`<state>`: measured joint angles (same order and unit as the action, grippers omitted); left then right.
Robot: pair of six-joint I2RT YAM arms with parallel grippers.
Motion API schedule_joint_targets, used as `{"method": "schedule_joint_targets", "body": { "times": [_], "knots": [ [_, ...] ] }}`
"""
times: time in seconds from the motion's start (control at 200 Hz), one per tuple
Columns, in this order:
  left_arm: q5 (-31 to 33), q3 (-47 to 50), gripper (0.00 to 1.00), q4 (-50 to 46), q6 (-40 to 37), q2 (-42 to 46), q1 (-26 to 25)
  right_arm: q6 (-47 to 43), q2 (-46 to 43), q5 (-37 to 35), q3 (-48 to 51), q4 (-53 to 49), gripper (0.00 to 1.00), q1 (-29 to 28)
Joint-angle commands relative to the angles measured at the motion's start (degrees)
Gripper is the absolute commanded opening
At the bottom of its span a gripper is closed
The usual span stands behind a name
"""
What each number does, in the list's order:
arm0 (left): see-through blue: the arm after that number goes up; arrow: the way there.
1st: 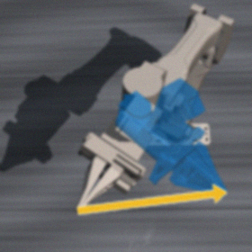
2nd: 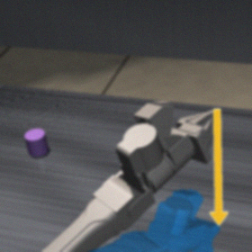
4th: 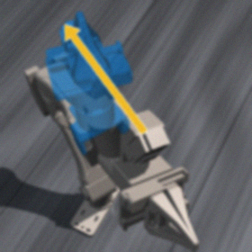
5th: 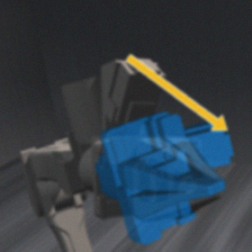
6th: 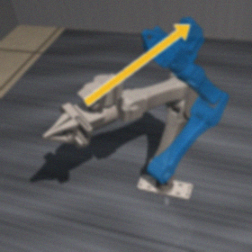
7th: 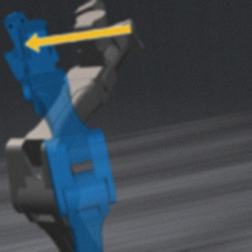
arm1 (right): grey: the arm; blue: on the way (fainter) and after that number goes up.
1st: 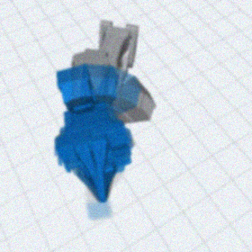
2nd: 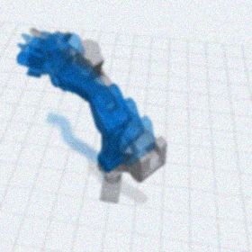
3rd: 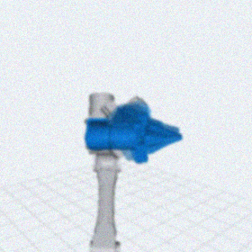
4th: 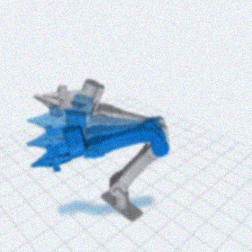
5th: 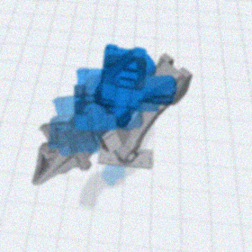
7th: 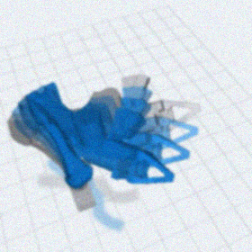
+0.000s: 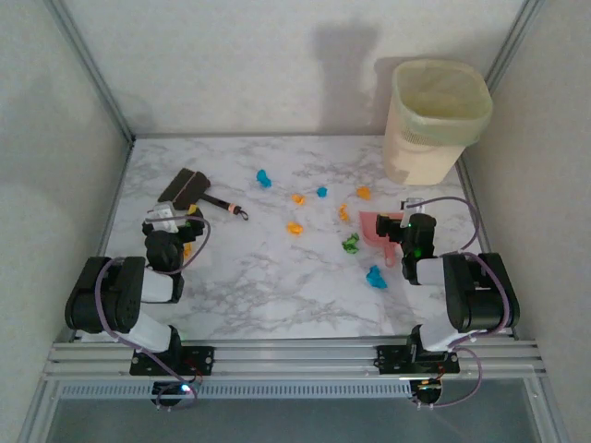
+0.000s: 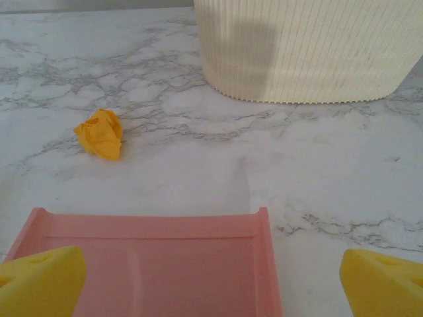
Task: Sweep away the paper scraps from the table
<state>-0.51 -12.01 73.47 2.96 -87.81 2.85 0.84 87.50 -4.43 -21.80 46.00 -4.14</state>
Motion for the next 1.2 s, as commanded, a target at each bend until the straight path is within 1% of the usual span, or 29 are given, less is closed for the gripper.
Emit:
{"method": "schedule_joint_targets", "body": {
  "times": [0.0,1.056,1.126,1.196],
  "knots": [
    [-1.3,-0.6,1.0,0.9,-0.4,-0.2,0.6,-0.1,0.6,0.5,-1.0,0.7,0.99,0.2],
    [-1.3,-0.5,0.99,1.1,-0.4,-0.1,0.7,-0.1,0.4,0.5,-1.1,0.6,0.99,0.2],
    [-0.4,-1.1,0.99,-0.7,0.0,1.1,0.7,0.0,-1.8,-0.3,-2.0,-2.8,0.99,0.0],
    [0.8,-1.3,0.99,-4.5,0.3,4.7,0.7,0.0,-5.9,-1.3,-2.0,-6.0,0.99,-0.2]
  ]
}}
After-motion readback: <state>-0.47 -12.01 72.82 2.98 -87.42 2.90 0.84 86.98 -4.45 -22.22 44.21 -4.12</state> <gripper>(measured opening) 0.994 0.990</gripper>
